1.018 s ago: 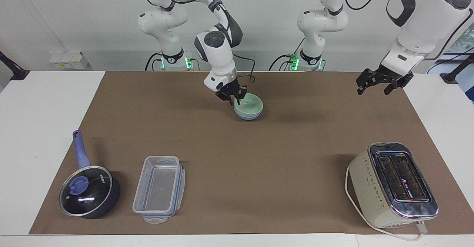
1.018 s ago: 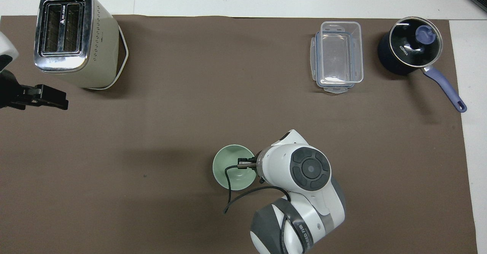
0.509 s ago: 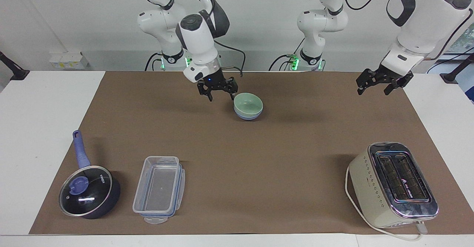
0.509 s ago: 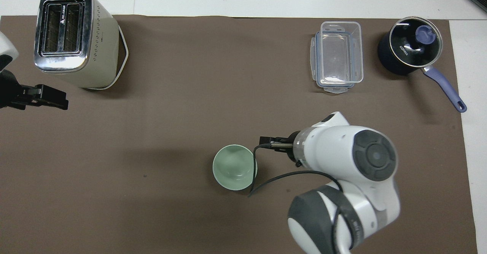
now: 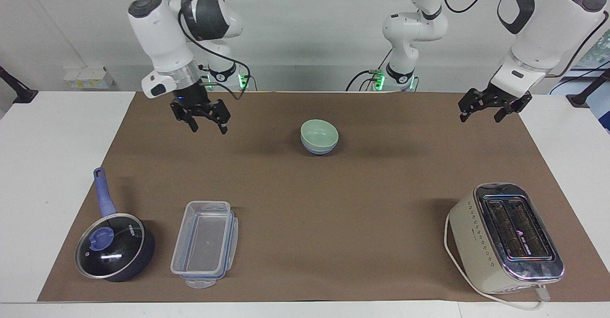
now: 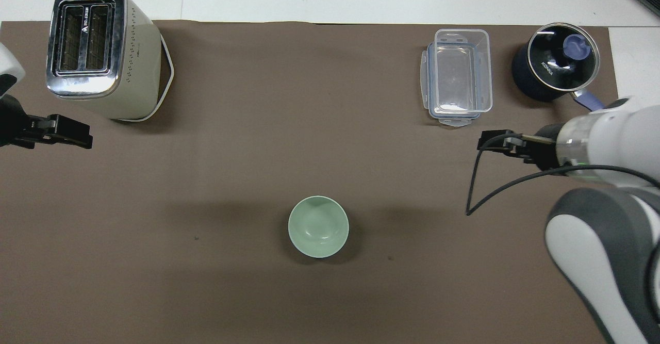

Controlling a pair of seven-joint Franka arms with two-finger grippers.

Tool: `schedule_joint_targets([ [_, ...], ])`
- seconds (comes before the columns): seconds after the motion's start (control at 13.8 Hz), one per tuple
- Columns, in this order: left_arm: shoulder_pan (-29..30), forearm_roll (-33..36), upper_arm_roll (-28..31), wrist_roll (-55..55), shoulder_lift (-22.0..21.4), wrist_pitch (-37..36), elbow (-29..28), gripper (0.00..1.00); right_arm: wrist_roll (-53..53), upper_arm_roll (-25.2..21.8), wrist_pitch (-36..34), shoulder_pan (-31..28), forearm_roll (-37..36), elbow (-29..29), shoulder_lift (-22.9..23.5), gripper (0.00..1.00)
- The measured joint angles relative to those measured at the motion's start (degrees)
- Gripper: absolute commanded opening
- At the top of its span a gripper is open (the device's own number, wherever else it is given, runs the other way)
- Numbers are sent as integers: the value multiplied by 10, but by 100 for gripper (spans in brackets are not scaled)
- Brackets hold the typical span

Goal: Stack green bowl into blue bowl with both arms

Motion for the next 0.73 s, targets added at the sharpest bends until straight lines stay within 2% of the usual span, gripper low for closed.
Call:
schedule_joint_targets([
  [0.44, 0, 0, 0, 0, 0, 0, 0, 100, -3, 0, -174, -40, -66, 157, 9, 100],
  [0.73, 0, 0, 0, 0, 0, 0, 0, 100, -22, 3, -259, -40, -80, 258, 55, 100],
])
